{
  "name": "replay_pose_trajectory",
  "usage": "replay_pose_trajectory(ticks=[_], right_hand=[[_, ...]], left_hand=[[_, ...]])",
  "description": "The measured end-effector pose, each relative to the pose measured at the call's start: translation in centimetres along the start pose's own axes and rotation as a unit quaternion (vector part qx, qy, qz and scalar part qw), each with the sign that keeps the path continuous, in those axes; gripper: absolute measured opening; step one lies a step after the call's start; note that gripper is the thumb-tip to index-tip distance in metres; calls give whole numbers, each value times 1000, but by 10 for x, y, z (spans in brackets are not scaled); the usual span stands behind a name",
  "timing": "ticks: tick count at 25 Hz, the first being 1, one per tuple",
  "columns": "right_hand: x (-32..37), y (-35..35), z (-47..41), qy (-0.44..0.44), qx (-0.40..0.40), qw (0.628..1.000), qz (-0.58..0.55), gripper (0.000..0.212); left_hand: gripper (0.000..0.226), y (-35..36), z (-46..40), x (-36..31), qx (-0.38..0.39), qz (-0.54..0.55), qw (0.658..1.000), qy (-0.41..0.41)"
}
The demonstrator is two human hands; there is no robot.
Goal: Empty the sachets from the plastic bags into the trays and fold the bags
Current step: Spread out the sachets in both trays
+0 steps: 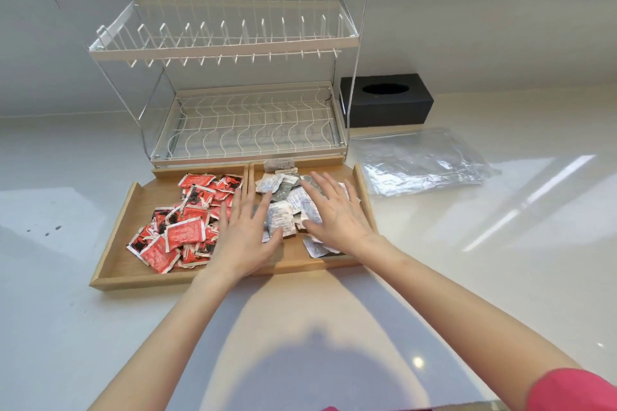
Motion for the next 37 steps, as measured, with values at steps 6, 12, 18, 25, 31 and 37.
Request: replay_pose_trajectory(ticks=[6, 12, 18, 25, 31, 37], right_hand=[[-67, -30, 30, 39, -33, 999, 3, 67], [-136, -49, 46, 71, -16, 997, 33, 70], [-194, -61, 47, 83, -9, 995, 53, 73], [-251, -58, 35, 78, -2, 992, 98, 73], [-272, -57, 11, 24, -11, 993, 118, 70], [-290, -53, 3, 20, 8, 997, 79, 45]], left_hand=[[67, 11, -29, -73, 11, -1, 999, 36], [67, 22, -50, -144, 10, -4, 998, 70], [72, 41, -78, -195, 45, -13, 996, 80], [72, 72, -112, -233, 76, -38, 994, 69], [67, 97, -129, -243, 125, -39, 990, 46], [64, 110, -130, -245, 150, -25, 988, 23]])
Point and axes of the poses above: each hand's wrist, its own z-axis away from the middle knuckle, its own y-axis out of the palm, x = y × z, the point moved 4 cm from there along -z, towards the middle knuckle, and after that the axes turned 6 degrees about -z, right-handed, at the moved point
